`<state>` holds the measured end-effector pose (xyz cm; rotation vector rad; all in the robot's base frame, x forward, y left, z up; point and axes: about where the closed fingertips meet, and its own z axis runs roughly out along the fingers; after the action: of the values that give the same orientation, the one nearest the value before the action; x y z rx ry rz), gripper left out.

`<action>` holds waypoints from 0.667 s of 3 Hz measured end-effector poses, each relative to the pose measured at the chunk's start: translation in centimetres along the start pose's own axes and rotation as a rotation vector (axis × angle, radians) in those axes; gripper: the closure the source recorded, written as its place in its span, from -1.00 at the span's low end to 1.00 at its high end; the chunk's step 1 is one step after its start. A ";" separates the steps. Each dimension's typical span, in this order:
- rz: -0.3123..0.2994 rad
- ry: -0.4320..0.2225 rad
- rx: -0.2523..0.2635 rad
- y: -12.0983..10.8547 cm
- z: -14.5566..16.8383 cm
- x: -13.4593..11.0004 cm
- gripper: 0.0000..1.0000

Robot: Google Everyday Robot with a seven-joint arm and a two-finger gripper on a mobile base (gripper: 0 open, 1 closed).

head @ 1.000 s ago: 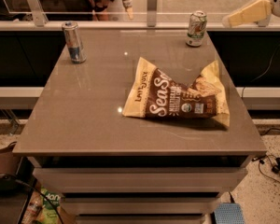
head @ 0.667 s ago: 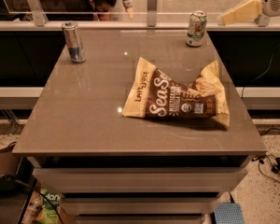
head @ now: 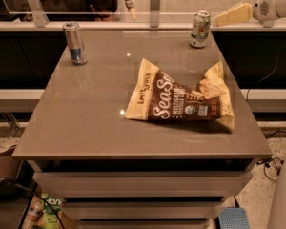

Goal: Move 7up can near redbull can

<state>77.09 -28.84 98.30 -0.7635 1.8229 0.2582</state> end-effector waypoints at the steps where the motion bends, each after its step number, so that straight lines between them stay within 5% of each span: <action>1: 0.033 -0.052 0.002 -0.8 2.3 0.4 -1.00; 2: 0.068 -0.092 0.010 -1.8 4.2 0.8 -1.00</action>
Offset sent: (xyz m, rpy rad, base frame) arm 0.0692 -0.0067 -0.0235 0.1670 -0.0673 -0.0447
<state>81.21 -28.36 96.31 -0.6731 1.7633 0.3231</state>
